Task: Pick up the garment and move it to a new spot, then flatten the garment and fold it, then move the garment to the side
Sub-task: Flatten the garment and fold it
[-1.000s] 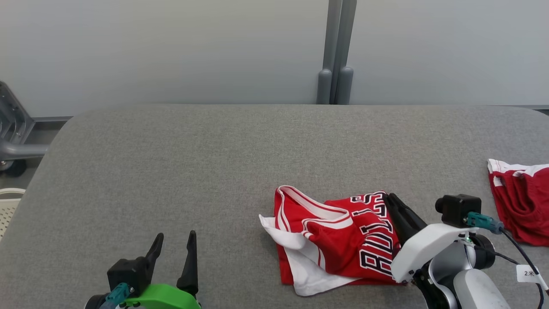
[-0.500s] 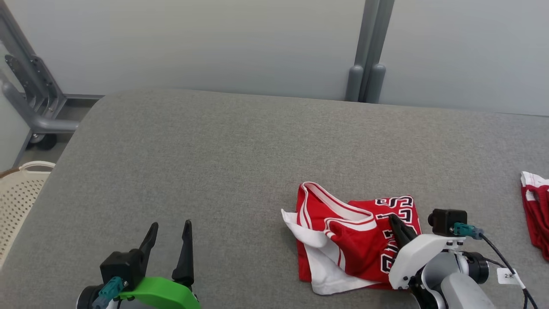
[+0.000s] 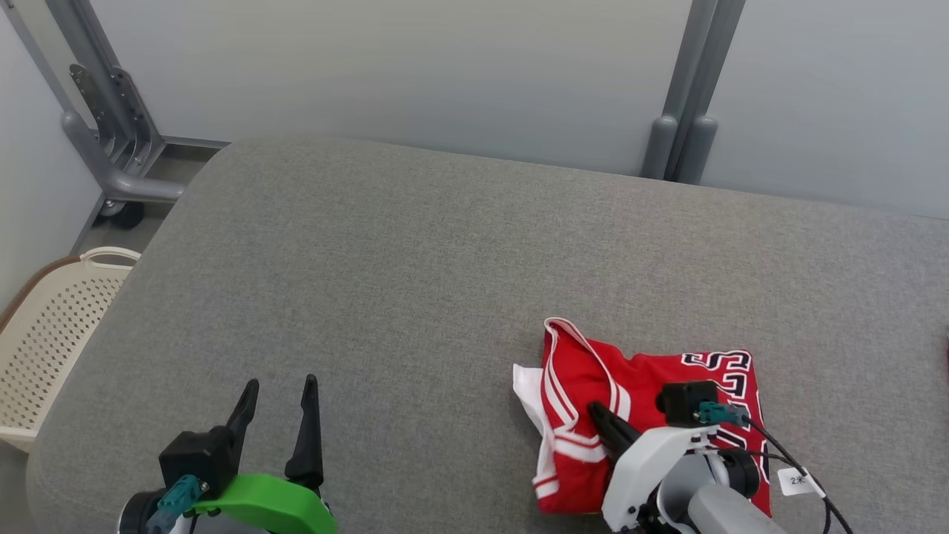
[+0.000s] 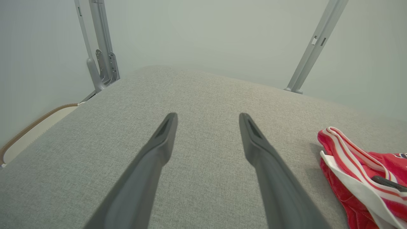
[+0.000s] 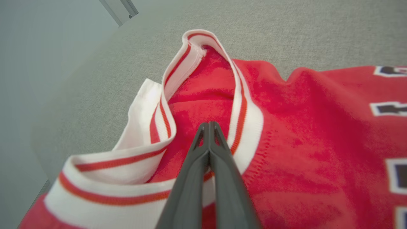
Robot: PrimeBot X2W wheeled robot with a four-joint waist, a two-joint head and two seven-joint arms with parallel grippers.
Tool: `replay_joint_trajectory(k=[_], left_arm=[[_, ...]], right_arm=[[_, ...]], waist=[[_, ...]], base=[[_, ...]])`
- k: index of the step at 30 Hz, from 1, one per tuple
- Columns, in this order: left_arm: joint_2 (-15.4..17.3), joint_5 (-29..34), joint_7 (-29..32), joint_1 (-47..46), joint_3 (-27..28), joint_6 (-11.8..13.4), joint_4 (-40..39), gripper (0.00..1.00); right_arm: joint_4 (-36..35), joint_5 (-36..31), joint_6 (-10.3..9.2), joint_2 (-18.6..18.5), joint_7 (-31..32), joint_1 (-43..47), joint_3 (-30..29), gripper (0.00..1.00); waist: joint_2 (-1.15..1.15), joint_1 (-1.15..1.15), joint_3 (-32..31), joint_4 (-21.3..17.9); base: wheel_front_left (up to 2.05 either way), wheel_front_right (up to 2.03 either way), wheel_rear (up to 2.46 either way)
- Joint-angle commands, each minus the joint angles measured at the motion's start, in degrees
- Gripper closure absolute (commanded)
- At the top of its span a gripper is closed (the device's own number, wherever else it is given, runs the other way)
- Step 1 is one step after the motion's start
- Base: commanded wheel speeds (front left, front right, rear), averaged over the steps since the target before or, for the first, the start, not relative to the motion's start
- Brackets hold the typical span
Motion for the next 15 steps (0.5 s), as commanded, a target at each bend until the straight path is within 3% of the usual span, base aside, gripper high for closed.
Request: replay_joint_trajectory(k=[1,9,15], left_arm=[[0.38,0.01,-0.28,-0.33,0.33,0.35,-0.18,0.0],[0.49,-0.19,-0.51,-0.03,0.65,0.42,-0.15,0.0],[0.36,-0.52,-0.77,0.23,0.76,0.29,0.37,0.0]], right_arm=[[0.3,0.92,0.0,-0.22,-0.67,-0.78,1.64,1.0],[0.57,3.64,0.0,-0.22,-1.88,-2.14,12.16,1.0],[-1.03,4.31,0.0,-0.22,-3.98,-3.99,14.72,1.0]], waist=[[0.25,0.0,-0.01,0.0],[0.25,0.0,-0.03,-0.47],[0.25,0.0,-0.18,-1.47]], base=[[0.0,0.0,0.0],[0.0,0.0,0.0],[0.0,0.0,0.0]])
